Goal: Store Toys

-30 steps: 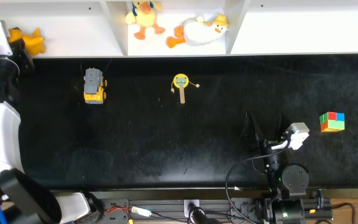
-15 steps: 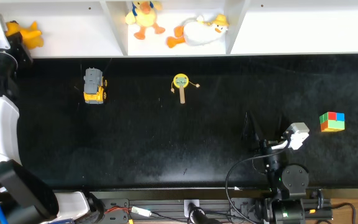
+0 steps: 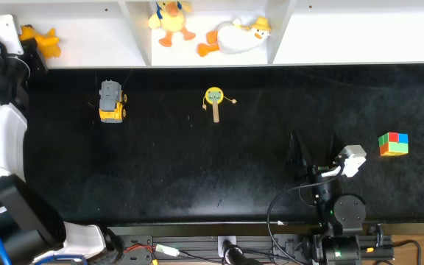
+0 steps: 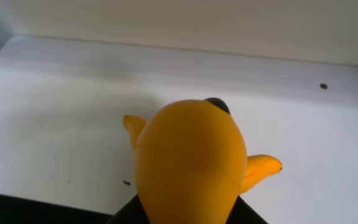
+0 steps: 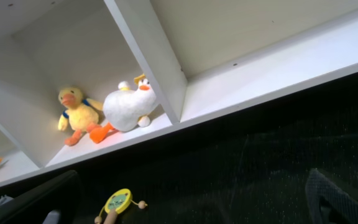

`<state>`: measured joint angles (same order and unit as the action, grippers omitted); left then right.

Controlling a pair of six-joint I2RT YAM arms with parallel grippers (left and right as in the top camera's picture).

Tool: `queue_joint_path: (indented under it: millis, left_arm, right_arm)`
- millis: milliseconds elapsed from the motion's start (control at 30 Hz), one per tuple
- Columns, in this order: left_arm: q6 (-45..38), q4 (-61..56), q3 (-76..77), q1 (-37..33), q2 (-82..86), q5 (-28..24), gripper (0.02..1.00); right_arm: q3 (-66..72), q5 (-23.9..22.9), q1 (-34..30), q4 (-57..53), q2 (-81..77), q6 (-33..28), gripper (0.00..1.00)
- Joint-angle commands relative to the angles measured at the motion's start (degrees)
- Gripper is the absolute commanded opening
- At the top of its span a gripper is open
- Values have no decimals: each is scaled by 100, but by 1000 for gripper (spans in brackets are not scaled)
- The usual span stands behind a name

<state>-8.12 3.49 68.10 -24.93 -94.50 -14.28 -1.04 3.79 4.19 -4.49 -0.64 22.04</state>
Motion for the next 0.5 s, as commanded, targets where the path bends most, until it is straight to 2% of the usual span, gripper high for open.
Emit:
queue_joint_path:
  millis: [33,300,500]
  left_arm:
    - [-267,-26,214,4,-70,68,178]
    - [-382,-31,216,4,-120,107,167]
    - [-225,481,455,4,-120,721,128]
  right_arm:
    - [76,-46,31,33,42,-39,996]
    - [76,-48,31,33,42,-39,996]
    - [76,-48,31,33,42,-39,993]
